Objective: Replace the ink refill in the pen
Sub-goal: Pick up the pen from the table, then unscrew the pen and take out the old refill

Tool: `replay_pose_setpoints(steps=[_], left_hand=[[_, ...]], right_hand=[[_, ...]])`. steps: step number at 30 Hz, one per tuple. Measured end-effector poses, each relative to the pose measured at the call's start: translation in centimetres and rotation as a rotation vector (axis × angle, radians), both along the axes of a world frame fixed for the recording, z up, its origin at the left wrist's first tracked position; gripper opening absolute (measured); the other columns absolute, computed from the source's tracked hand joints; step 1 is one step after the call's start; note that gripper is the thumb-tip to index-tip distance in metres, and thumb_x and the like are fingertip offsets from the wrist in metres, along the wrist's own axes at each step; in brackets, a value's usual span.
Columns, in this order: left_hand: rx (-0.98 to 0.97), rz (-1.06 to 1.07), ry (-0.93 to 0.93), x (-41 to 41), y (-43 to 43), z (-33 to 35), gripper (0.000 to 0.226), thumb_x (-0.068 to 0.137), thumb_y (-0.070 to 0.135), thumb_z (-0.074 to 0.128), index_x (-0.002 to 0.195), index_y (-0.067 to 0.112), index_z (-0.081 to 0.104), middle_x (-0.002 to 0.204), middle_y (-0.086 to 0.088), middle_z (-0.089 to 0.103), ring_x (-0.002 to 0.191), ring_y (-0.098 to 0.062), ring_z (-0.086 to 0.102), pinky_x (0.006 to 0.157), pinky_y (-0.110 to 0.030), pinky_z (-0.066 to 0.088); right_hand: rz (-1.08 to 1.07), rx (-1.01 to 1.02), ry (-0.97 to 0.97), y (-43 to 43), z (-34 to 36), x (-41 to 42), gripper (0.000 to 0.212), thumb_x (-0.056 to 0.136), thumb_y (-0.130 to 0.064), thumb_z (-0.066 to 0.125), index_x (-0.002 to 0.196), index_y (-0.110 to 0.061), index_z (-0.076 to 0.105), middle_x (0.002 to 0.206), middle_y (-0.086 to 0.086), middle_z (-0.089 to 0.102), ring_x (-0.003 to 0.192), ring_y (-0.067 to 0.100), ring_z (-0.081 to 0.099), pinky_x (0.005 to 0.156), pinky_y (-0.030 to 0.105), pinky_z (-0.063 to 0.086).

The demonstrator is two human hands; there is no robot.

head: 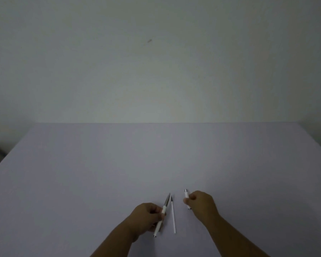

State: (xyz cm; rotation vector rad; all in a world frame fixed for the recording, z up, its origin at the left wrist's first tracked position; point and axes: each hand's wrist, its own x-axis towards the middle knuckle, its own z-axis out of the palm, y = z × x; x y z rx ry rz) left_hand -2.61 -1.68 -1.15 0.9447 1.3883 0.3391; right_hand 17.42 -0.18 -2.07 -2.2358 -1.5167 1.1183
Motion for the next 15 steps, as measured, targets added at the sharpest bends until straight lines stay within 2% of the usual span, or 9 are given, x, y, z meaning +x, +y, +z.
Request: replay_pose_setpoints(steps=[3, 7, 12, 15], left_hand=[[0.024, 0.020, 0.021, 0.2, -0.1, -0.2, 0.005, 0.084, 0.008, 0.065, 0.080, 0.010, 0.068, 0.070, -0.006, 0.065, 0.060, -0.015, 0.063, 0.057, -0.024, 0.054], [0.033, 0.031, 0.070, 0.0, 0.0, -0.3, 0.005, 0.082, 0.011, 0.068, 0.078, 0.013, 0.068, 0.074, -0.005, 0.066, 0.066, -0.016, 0.064, 0.056, -0.021, 0.053], [0.047, 0.022, 0.107, -0.1, -0.1, -0.3, 0.008, 0.080, 0.011, 0.070, 0.073, 0.015, 0.069, 0.074, -0.005, 0.066, 0.066, -0.016, 0.062, 0.057, -0.021, 0.052], [0.061, 0.024, 0.118, 0.0, 0.1, -0.2, 0.008, 0.078, 0.010, 0.071, 0.072, 0.015, 0.069, 0.074, -0.006, 0.066, 0.067, -0.017, 0.062, 0.060, -0.021, 0.054]], right_hand=[[0.014, 0.015, -0.050, -0.5, -0.7, -0.8, 0.033, 0.081, -0.033, 0.066, 0.060, -0.024, 0.042, 0.072, -0.001, 0.052, 0.073, 0.018, 0.052, 0.065, 0.026, 0.039], [0.071, 0.027, -0.117, -0.5, -1.3, -1.4, 0.042, 0.082, -0.037, 0.065, 0.058, -0.028, 0.031, 0.084, 0.000, 0.050, 0.078, 0.016, 0.049, 0.067, 0.027, 0.039], [0.076, 0.021, -0.145, -0.5, -1.7, -1.7, 0.043, 0.081, -0.038, 0.065, 0.059, -0.028, 0.030, 0.086, -0.001, 0.048, 0.079, 0.016, 0.049, 0.068, 0.028, 0.040], [0.083, 0.032, -0.160, -0.6, -1.6, -1.7, 0.040, 0.081, -0.038, 0.065, 0.062, -0.026, 0.032, 0.087, -0.001, 0.047, 0.089, 0.022, 0.058, 0.069, 0.028, 0.040]])
